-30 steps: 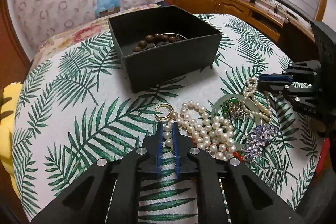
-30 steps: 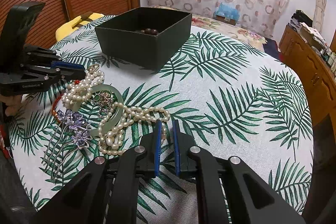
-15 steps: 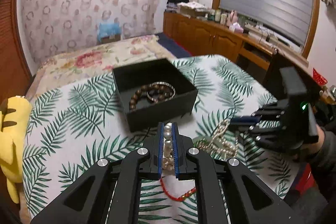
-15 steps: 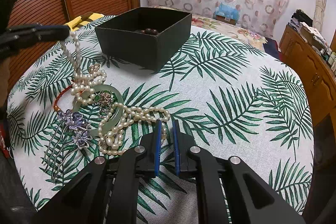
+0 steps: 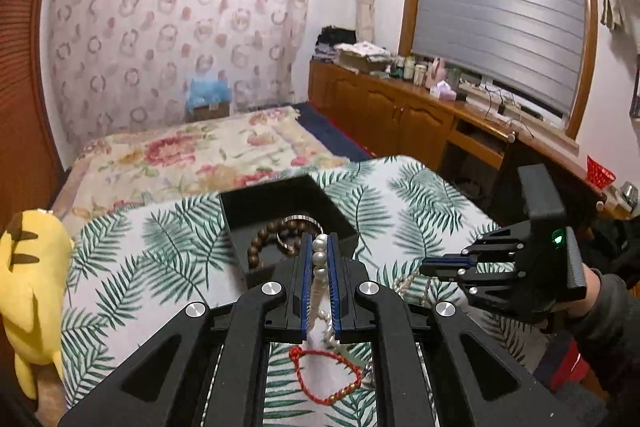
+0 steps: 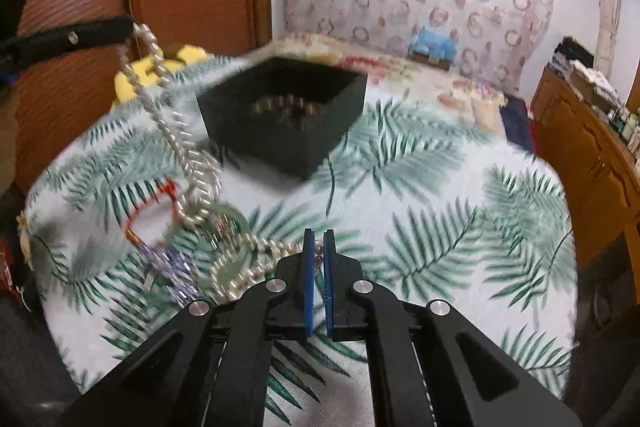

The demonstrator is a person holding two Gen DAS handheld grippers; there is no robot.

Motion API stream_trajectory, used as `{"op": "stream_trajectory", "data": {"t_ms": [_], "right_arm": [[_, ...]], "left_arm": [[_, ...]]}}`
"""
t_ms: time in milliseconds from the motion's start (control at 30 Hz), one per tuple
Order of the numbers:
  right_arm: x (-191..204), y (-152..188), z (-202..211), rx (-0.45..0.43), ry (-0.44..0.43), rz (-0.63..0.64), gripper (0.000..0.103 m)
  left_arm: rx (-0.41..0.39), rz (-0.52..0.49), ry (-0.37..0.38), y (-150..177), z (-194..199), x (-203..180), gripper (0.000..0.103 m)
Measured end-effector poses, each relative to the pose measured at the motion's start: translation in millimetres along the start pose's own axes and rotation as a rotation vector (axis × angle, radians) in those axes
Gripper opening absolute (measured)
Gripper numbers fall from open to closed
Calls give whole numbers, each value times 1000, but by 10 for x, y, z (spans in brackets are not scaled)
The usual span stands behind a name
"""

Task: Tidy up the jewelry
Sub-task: 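Lift the pearl necklace with the left gripper and carry it over the box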

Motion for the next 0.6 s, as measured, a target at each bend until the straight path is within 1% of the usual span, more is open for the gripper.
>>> {"op": "stream_trajectory", "data": {"t_ms": [367,600], "right_arm": [[92,-559,587,-151,-5,59,5],[104,-875,821,-219,10,81,5]], "left_arm": [[-71,-22,-19,-328,193,-1,7],[-99,-38,-32,-526,264,35,7]]}}
Point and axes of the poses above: each gripper's, at about its wrist camera, not at the fingertips, and z roughly against the way its jaws point, x to its left, y to its underside, the point moved 1 cm from there along -z, roughly the way its jaws point, and after that the axes turned 3 degrees about -z, right-handed, at the moved point
